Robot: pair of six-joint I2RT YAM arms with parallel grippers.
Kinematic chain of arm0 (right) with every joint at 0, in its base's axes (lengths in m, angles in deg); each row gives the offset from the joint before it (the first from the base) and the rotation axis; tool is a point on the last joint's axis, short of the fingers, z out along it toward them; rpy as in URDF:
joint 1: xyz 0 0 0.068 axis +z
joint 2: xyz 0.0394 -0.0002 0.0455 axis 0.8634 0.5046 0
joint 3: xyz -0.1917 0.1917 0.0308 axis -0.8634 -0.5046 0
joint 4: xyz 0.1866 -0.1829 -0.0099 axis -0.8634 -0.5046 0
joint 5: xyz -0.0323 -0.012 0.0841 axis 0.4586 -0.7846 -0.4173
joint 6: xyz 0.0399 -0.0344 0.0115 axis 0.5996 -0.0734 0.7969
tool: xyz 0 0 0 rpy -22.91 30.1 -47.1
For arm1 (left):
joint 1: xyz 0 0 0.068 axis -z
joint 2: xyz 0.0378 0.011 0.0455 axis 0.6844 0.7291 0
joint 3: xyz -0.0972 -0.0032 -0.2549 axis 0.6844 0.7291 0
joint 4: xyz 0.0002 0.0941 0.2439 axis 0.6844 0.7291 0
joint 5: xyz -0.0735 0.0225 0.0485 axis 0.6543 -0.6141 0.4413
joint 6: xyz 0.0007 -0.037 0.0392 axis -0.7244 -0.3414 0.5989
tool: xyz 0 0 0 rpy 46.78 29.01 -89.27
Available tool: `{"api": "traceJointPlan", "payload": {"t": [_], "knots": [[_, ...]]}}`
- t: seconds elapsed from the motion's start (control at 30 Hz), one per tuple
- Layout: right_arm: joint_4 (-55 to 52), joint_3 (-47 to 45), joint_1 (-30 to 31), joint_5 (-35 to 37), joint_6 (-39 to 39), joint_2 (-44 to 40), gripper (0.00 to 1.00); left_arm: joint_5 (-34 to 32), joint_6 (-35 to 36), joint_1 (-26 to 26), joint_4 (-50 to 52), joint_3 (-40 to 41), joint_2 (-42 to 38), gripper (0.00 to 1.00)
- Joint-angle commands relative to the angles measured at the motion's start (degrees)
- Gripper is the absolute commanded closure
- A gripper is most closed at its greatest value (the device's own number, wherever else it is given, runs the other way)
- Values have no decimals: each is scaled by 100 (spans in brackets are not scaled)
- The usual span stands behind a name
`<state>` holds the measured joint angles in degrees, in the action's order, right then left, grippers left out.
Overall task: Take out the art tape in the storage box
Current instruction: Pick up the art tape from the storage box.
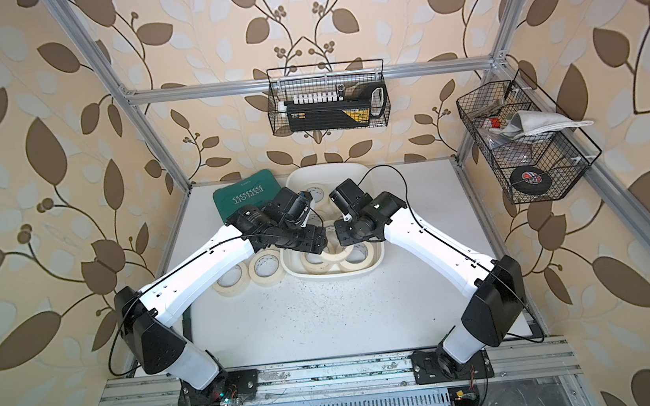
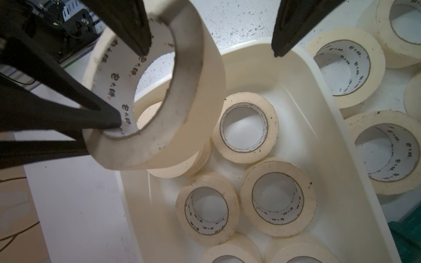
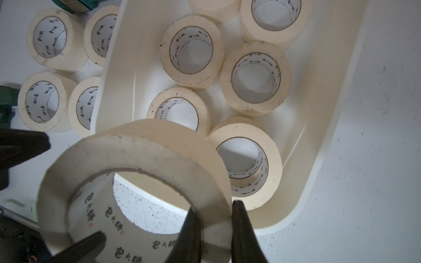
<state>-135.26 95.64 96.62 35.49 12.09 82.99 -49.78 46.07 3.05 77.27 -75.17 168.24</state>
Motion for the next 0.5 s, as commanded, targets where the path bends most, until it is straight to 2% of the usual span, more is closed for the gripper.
{"api": "traceJointPlan", "payload": {"t": [0.0,0.2,0.27,0.47], "knots": [[210,-115,-10,-79,124,-215,96,-228,-112,60,-75,-278,105,18],[214,-196,-11,-61,111,-258,95,-376,-162,67,-76,-394,263,32],[215,-223,-11,-59,122,-259,95,-403,-155,61,-49,-424,313,43],[297,-315,-13,-48,141,-331,93,-231,-128,61,-113,-396,376,61]]}}
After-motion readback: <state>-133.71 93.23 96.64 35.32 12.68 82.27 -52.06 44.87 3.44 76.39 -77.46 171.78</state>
